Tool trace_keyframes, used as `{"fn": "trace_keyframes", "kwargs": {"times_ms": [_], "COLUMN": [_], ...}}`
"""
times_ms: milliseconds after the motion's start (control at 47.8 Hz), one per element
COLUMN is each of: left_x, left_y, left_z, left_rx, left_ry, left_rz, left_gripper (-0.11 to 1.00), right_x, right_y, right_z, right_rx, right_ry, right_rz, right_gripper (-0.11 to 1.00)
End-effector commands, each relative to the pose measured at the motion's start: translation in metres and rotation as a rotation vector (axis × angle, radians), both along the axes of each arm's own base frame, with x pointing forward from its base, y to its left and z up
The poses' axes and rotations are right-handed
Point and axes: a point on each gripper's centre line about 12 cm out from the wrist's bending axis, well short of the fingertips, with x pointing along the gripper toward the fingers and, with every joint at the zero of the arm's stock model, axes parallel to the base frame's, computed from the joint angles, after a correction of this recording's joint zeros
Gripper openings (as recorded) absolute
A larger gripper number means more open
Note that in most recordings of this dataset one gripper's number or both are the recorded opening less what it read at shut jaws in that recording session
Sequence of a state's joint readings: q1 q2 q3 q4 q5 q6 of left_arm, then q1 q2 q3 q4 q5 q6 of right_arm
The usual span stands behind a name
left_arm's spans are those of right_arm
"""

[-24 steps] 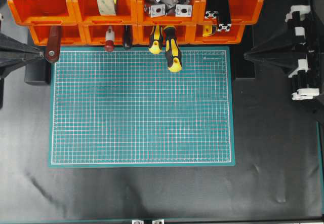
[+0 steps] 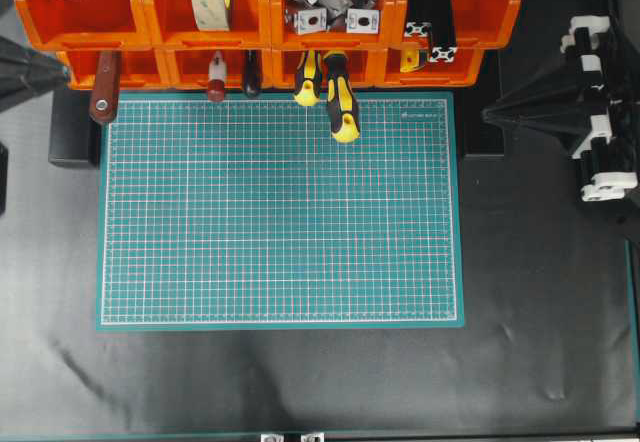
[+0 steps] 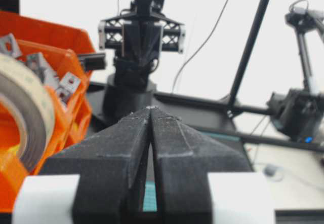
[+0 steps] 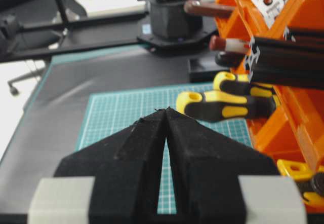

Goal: Pick foam from container rack with left arm.
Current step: 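Move the left gripper up toward the tape roll in the orange bin, then close the left gripper on the double-sided tape roll's edge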

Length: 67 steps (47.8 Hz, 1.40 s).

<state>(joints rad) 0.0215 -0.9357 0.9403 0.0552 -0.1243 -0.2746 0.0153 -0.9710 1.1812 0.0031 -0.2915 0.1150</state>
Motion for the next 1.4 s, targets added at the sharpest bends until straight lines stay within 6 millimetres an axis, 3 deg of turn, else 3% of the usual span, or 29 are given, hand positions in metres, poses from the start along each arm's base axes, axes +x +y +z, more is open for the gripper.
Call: {"fn": "trace_keyframes", "kwargs": {"times_ms": [0,293,544,879,983,1172,1234,1297,1381], "left_x": [0.007,0.026,0.037,0.040,0.041,0.055,0.060,0.065,0.071], "left_y": [0.002,0.016,0.023,0.036,0.037,0.042,0.044,0.048,0.051], "left_z": [0.033,0.072,0.092,0.095,0.094,0.083,0.080,0.077,0.076], "left_rx": [-0.077,-0.403,-0.419,-0.446,-0.465,-0.560,-0.575,-0.580,-0.580], "left_ry": [0.004,0.254,0.250,0.286,0.303,0.378,0.402,0.420,0.428], "left_rz": [0.002,0.089,0.113,0.177,0.185,0.226,0.238,0.255,0.265], "left_gripper": [0.00,0.00,0.00,0.01,0.18,0.73,0.85,0.90,0.85], "right_x": [0.002,0.001,0.001,0.001,0.002,0.002,0.002,0.002,0.002], "right_y": [0.001,0.006,0.009,0.012,0.013,0.014,0.014,0.014,0.014], "right_z": [0.020,0.026,0.026,0.026,0.024,0.024,0.024,0.024,0.024], "right_rx": [0.006,0.007,0.007,0.008,0.006,0.005,0.003,0.002,0.002], "right_ry": [-0.057,-0.075,-0.073,-0.073,-0.067,-0.067,-0.067,-0.068,-0.066], "right_rz": [0.005,0.028,0.047,0.062,0.067,0.070,0.070,0.070,0.070], "right_gripper": [0.01,0.01,0.01,0.01,0.01,0.01,0.01,0.01,0.01]}}
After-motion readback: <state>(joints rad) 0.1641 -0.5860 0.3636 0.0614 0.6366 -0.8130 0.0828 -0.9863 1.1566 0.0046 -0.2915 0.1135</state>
